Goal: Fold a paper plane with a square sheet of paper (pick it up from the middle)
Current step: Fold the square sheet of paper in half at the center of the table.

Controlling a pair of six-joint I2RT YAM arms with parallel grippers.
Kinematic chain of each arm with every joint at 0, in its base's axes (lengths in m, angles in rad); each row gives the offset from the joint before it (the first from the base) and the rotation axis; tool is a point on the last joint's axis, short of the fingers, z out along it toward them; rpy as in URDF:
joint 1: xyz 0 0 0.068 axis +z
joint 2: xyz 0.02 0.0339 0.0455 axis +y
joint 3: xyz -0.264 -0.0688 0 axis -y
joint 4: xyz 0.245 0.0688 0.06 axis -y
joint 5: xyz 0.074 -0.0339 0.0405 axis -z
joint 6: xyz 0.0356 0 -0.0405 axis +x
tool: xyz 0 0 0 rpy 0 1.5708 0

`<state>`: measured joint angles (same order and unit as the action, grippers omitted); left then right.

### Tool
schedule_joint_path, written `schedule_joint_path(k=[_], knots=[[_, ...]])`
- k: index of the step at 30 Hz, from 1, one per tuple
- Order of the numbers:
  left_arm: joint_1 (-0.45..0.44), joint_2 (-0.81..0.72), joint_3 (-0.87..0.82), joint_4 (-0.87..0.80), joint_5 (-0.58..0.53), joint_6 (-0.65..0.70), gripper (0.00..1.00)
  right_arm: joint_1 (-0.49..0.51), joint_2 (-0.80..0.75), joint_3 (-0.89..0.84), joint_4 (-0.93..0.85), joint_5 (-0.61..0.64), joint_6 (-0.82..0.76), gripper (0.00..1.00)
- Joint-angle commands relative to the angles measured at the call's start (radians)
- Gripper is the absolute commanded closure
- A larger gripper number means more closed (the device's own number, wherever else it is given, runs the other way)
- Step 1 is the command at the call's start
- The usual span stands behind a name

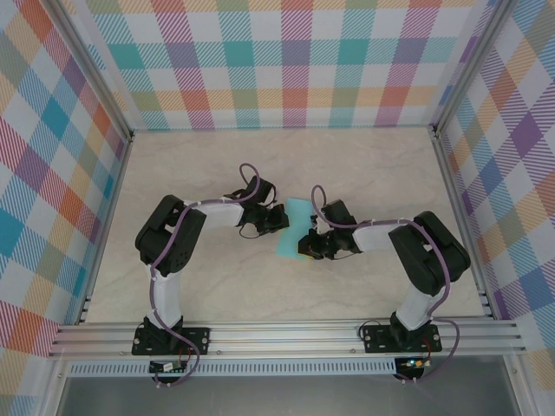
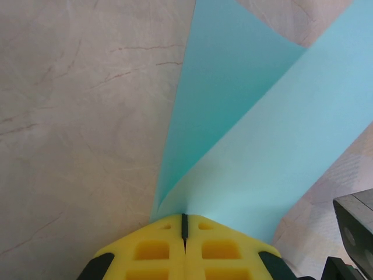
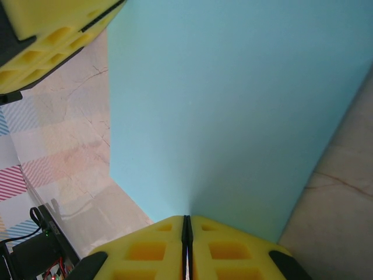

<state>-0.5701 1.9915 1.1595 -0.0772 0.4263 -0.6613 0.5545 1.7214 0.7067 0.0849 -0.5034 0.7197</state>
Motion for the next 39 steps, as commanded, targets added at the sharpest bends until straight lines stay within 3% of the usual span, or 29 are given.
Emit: schedule_joint_path(k=[1,14,23,32,39], knots=[[-0.020,0.053,-0.026,-0.113,-0.070,0.022,1.00,0.004,-0.036,0.017,-0.084,0.025,-0.022,0.88],[-0.020,0.064,-0.024,-0.118,-0.069,0.024,1.00,-0.111,0.080,0.204,-0.062,-0.019,-0.045,0.88],[-0.020,0.066,-0.023,-0.120,-0.069,0.026,1.00,-0.121,0.165,0.180,-0.041,0.022,-0.039,0.89],[-0.020,0.070,-0.021,-0.124,-0.072,0.030,1.00,-0.152,0.065,0.199,-0.044,-0.025,-0.033,0.88],[-0.020,0.070,-0.023,-0.123,-0.072,0.029,1.00,-0.178,0.120,0.251,-0.058,-0.060,-0.055,0.88]])
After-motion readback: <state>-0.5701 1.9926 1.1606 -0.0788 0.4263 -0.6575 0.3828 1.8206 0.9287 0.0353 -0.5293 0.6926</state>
